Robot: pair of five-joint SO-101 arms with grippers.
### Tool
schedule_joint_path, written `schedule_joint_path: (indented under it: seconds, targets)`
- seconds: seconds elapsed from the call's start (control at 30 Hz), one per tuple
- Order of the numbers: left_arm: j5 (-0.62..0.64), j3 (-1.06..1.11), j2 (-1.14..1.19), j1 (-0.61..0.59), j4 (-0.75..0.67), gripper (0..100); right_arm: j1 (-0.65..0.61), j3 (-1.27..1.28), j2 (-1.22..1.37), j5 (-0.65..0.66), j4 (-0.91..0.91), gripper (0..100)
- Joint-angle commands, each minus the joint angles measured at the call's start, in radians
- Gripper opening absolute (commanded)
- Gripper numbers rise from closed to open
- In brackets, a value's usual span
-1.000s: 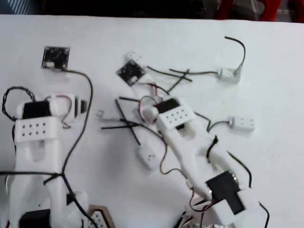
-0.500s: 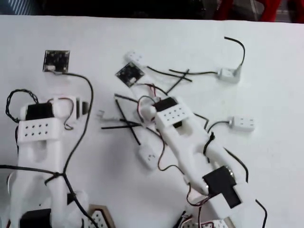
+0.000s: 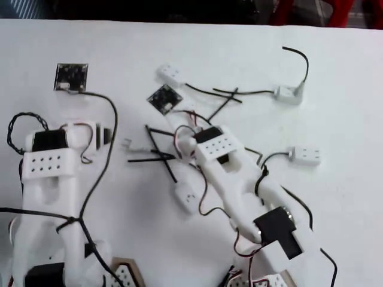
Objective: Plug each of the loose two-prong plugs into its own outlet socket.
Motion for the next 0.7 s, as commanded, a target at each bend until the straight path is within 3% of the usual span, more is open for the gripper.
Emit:
schedule_joint_path:
  seconds: [0.0,0.23,0.67]
  targets:
    - [0.011,-0.003,-0.036,-0.005,-0.018,21,-0.005,0.018,0.05,0.012,-0.035,1.8]
    - [0.012,0.064,-0.041,-0.004,-0.072,22,-0.001,-0.095,0.094,0.011,0.058,1.8]
    - [0.012,0.077,-0.036,-0.004,-0.091,21,0.054,-0.212,-0.234,0.003,0.097,1.8]
